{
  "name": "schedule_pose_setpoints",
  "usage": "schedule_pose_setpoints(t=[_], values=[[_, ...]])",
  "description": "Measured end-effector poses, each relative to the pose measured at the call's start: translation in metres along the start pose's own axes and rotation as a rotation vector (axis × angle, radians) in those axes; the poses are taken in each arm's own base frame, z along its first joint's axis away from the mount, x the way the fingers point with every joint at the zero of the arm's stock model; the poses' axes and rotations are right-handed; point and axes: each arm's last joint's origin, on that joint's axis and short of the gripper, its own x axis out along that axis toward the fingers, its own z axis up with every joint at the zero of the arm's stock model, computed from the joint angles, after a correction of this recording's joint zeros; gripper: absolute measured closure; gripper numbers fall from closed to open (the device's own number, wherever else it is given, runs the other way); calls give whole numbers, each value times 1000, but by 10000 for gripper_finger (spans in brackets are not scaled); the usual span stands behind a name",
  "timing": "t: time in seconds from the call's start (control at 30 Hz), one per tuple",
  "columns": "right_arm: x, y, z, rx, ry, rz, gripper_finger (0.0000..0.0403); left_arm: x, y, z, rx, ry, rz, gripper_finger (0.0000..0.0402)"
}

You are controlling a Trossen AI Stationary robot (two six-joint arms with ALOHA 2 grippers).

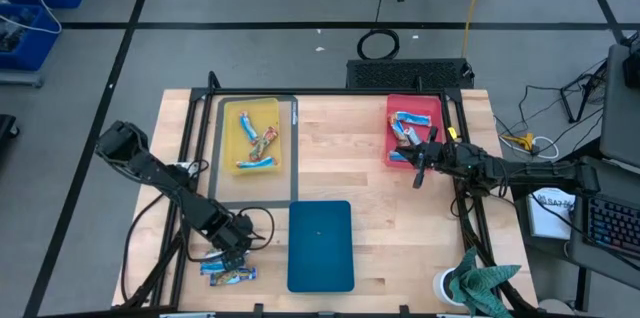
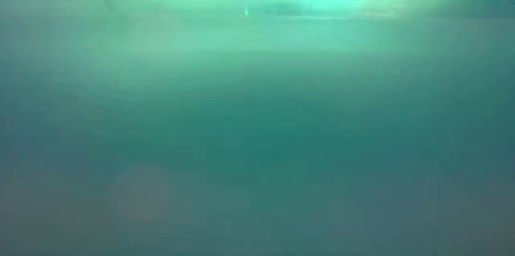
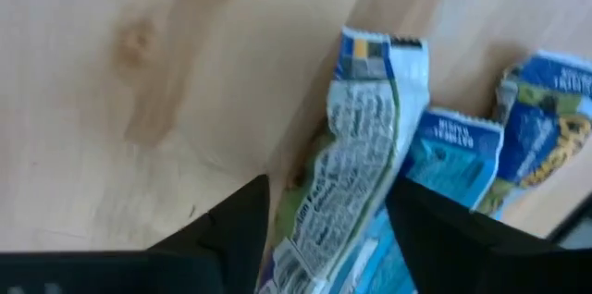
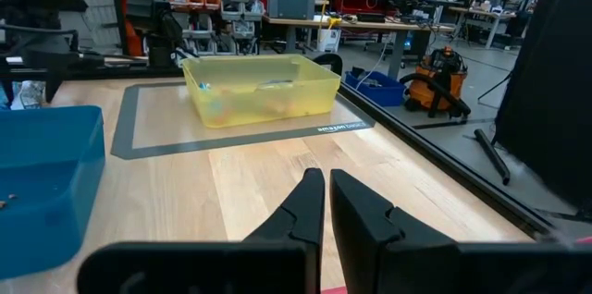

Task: Pick and place Granola Bars by type
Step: Put the blue granola bar into the blue bin

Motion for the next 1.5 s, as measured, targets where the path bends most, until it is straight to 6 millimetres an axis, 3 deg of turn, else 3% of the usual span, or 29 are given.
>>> schedule_pose_setpoints(t=[0.1,0.27,0.3,0.47,0.57,0.73,0.9,1.07,1.2,1.33,1.5], values=[[0,0,0,0,0,0,389,0,0,0,40,30,-18,232],[0,0,0,0,0,0,388,-2,-2,5,119,42,-62,371],[0,0,0,0,0,0,389,-2,-2,6,130,36,-65,383],[0,0,0,0,0,0,388,-7,-3,11,212,-25,-32,394],[0,0,0,0,0,0,387,-20,-7,17,261,-82,22,396],[0,0,0,0,0,-1,389,-62,-33,30,380,-262,17,396],[0,0,0,0,1,0,387,-109,-65,46,547,-560,-6,396],[0,0,0,0,1,0,389,-137,-67,83,606,-800,-61,397],[0,0,0,0,1,0,387,-137,-55,111,665,-779,-121,397],[0,0,0,0,0,-1,389,-122,-40,135,679,-657,-141,373],[0,0,0,0,2,0,388,-101,-37,156,725,-611,-133,351]])
